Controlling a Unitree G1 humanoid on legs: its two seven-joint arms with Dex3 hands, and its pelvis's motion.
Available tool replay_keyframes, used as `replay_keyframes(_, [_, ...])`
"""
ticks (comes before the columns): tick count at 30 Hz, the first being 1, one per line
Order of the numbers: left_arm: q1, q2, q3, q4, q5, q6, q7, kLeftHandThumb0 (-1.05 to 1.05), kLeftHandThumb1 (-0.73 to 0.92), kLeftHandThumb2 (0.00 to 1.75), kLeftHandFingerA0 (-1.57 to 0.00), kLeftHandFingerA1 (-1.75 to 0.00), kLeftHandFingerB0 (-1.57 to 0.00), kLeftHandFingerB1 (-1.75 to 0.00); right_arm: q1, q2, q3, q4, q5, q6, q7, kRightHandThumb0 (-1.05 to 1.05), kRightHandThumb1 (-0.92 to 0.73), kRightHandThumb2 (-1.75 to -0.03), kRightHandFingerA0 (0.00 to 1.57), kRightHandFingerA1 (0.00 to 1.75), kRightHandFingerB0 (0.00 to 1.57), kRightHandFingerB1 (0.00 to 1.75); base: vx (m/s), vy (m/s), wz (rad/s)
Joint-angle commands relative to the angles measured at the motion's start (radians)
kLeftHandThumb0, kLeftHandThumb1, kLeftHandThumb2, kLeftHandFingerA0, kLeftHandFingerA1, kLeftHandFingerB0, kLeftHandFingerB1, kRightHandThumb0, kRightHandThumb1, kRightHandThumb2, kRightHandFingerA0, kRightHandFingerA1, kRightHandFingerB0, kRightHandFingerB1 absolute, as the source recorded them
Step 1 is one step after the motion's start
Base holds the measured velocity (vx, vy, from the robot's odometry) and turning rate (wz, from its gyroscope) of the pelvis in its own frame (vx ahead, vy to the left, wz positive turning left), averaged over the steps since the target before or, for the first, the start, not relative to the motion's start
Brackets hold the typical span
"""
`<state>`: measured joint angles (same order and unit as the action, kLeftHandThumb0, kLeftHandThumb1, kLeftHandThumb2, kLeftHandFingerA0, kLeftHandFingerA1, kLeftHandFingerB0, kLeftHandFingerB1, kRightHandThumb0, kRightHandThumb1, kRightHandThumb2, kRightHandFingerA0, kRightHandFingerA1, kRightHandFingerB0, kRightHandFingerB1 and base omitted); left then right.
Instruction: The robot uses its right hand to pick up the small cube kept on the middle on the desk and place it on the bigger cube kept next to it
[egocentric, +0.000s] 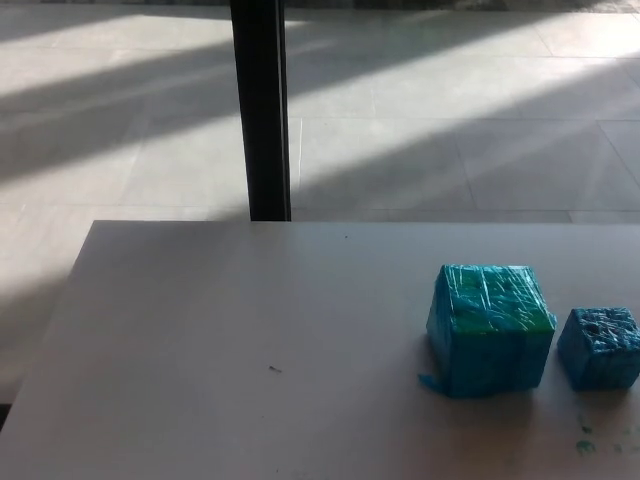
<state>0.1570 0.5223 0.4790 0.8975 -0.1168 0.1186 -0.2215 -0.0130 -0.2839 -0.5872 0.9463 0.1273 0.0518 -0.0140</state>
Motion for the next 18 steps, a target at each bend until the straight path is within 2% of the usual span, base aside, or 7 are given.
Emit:
replay_keyframes(1, [-0.010,0.062,0.086,0.011,-0.117,0.062,-0.105,-0.85,0.78,1.19,-0.33,-0.58,-0.21,-0.47,-0.031,-0.053,-0.163,0.027,0.177,0.039,-0.048,-0.43,-0.56,-0.64,0.72,1.30,0.62,0.81,0.00,0.000,0.00])
replay_keyframes(7, [-0.023,0.067,0.092,0.032,-0.116,0.070,-0.113,-0.88,0.92,0.73,-0.35,-0.47,-0.33,-0.38,-0.047,-0.067,-0.223,0.018,0.191,0.056,-0.103,-0.42,-0.51,-0.68,0.63,1.34,0.56,0.88,0.00,0.000,0.00])
replay_keyframes(10, [-0.024,0.064,0.093,0.024,-0.122,0.084,-0.113,-0.86,0.77,1.19,-0.33,-0.59,-0.21,-0.47,-0.065,-0.084,-0.271,-0.003,0.228,0.060,-0.138,-0.43,-0.55,-0.68,0.65,1.37,0.59,0.92,0.00,0.000,0.00])
replay_keyframes(12, [-0.021,0.064,0.091,0.021,-0.124,0.083,-0.117,-0.88,0.92,0.72,-0.34,-0.49,-0.31,-0.39,-0.096,-0.106,-0.325,-0.023,0.274,0.062,-0.161,-0.45,-0.55,-0.70,0.99,1.54,0.60,0.98,0.00,0.000,0.00])
replay_keyframes(13, [-0.020,0.064,0.090,0.018,-0.127,0.085,-0.118,-0.86,0.77,1.18,-0.30,-0.58,-0.20,-0.48,-0.120,-0.124,-0.357,-0.029,0.302,0.057,-0.167,-0.48,-0.61,-0.65,0.75,1.45,0.31,0.93,0.00,0.000,0.00])
replay_keyframes(16, [-0.020,0.066,0.084,0.017,-0.124,0.085,-0.115,-0.89,0.92,0.74,-0.32,-0.49,-0.29,-0.39,-0.184,-0.163,-0.414,-0.082,0.347,0.079,-0.198,-0.56,-0.68,-0.58,0.33,1.20,0.21,0.88,0.00,0.000,0.00])
replay_keyframes(18, [-0.016,0.065,0.085,0.014,-0.127,0.081,-0.119,-0.86,0.77,1.19,-0.31,-0.58,-0.19,-0.47,-0.205,-0.175,-0.415,-0.128,0.333,0.103,-0.234,-0.57,-0.70,-0.60,0.37,1.31,0.24,0.92,0.00,0.000,0.00])
